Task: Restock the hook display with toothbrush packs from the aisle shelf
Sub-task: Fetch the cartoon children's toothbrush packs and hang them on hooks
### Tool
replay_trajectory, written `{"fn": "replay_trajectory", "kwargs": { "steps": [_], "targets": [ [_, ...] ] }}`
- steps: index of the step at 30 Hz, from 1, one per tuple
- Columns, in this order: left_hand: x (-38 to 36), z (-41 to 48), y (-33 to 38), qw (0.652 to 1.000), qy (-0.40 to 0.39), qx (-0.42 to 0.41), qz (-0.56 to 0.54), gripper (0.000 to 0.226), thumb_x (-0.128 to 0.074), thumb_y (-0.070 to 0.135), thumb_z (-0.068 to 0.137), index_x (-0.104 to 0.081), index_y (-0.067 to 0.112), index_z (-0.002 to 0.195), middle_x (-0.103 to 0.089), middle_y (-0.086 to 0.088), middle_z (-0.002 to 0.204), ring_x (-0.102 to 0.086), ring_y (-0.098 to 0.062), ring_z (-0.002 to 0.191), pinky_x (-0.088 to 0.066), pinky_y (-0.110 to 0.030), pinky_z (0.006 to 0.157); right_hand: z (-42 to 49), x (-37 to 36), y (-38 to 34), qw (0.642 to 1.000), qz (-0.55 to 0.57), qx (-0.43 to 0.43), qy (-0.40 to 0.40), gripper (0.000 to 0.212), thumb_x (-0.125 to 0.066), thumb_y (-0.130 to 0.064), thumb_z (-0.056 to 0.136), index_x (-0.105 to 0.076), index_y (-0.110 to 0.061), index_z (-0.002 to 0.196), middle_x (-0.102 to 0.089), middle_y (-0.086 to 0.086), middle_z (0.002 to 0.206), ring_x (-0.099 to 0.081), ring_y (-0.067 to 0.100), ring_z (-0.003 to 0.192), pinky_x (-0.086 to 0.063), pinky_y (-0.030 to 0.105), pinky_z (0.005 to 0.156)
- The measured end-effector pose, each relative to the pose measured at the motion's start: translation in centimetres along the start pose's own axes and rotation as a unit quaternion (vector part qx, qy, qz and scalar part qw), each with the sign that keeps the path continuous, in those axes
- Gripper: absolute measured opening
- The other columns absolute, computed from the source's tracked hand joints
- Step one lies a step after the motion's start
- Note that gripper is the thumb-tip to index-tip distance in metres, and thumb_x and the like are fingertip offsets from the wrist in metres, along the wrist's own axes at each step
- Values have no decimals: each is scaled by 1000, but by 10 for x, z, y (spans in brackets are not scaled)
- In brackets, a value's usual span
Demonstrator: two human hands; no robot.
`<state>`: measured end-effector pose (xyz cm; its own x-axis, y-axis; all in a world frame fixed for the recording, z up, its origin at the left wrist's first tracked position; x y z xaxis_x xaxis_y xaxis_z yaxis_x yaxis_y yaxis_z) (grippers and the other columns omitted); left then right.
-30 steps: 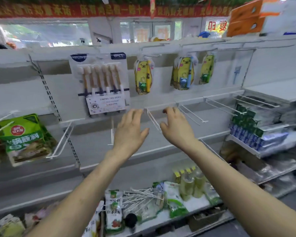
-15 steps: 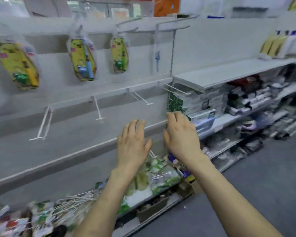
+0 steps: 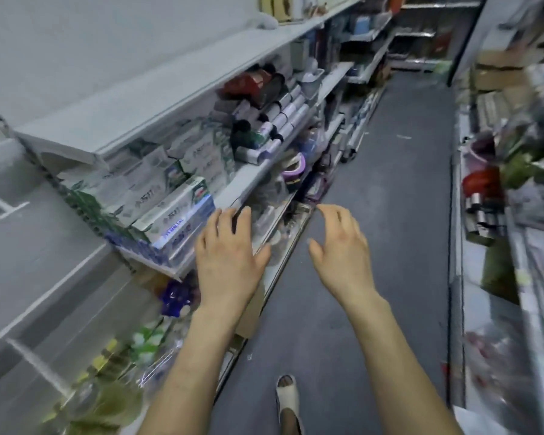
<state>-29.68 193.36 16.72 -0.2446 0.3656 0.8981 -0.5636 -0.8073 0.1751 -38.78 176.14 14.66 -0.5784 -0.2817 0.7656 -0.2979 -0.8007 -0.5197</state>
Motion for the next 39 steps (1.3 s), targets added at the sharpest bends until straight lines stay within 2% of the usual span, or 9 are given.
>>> {"fn": "replay_trajectory", "kwargs": {
  "steps": [6, 11, 16, 19, 25, 31, 39],
  "targets": [
    [-107, 137, 113, 992, -46, -102, -65, 76, -72, 52, 83, -50, 17, 147, -52, -10, 144, -45, -35, 137, -47, -54, 101, 103, 5, 121, 993, -87, -84, 2, 64, -72, -22, 90, -47, -16, 149, -49, 5, 146, -47, 29, 134, -42, 47, 109],
    [-177, 224, 224, 972, -94, -190, -103, 81, -77, 52, 78, -49, 19, 147, -51, -8, 146, -43, -34, 141, -46, -53, 102, 169, 35, 218, 976, -121, -176, 42, 71, -74, -23, 90, -44, -14, 153, -49, 8, 151, -45, 31, 141, -42, 51, 112],
    [-251, 296, 321, 951, -117, -266, -108, 80, -77, 52, 80, -49, 18, 148, -52, -10, 147, -43, -34, 142, -46, -53, 105, 230, 42, 324, 957, -149, -244, 42, 74, -70, -26, 95, -35, -15, 159, -41, 8, 158, -37, 29, 147, -38, 50, 116],
    [-294, 346, 376, 939, -112, -310, -98, 80, -79, 48, 80, -50, 18, 148, -53, -11, 147, -45, -34, 142, -46, -52, 106, 281, 46, 386, 953, -163, -252, 48, 75, -70, -29, 96, -33, -16, 160, -40, 7, 159, -36, 28, 149, -40, 50, 114],
    [-369, 451, 466, 926, -137, -341, -85, 80, -81, 45, 78, -49, 21, 147, -51, -8, 149, -43, -32, 144, -45, -51, 106, 388, 66, 493, 934, -221, -278, 49, 74, -74, -29, 90, -39, -14, 154, -46, 11, 152, -47, 33, 139, -44, 52, 110],
    [-436, 564, 545, 919, -146, -359, -70, 81, -80, 46, 78, -48, 22, 148, -50, -9, 152, -41, -33, 145, -42, -54, 108, 512, 70, 568, 928, -247, -275, 41, 75, -76, -30, 89, -40, -16, 154, -46, 11, 154, -43, 31, 143, -40, 52, 116],
    [-547, 725, 645, 892, -164, -412, -90, 79, -80, 43, 80, -48, 20, 148, -48, -10, 153, -41, -35, 145, -41, -54, 107, 661, 46, 694, 903, -262, -338, 34, 78, -74, -33, 90, -37, -18, 156, -42, 9, 157, -37, 30, 148, -37, 52, 118]
  ]
}}
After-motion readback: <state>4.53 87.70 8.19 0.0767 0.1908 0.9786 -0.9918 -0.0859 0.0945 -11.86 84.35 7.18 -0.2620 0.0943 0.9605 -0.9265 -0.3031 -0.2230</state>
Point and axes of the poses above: each hand's wrist, its own z-axis towards the middle knuckle, its own x-axis out of the back of the hand, y = z × x, the point moved 9 cm from there along z, towards the middle knuckle
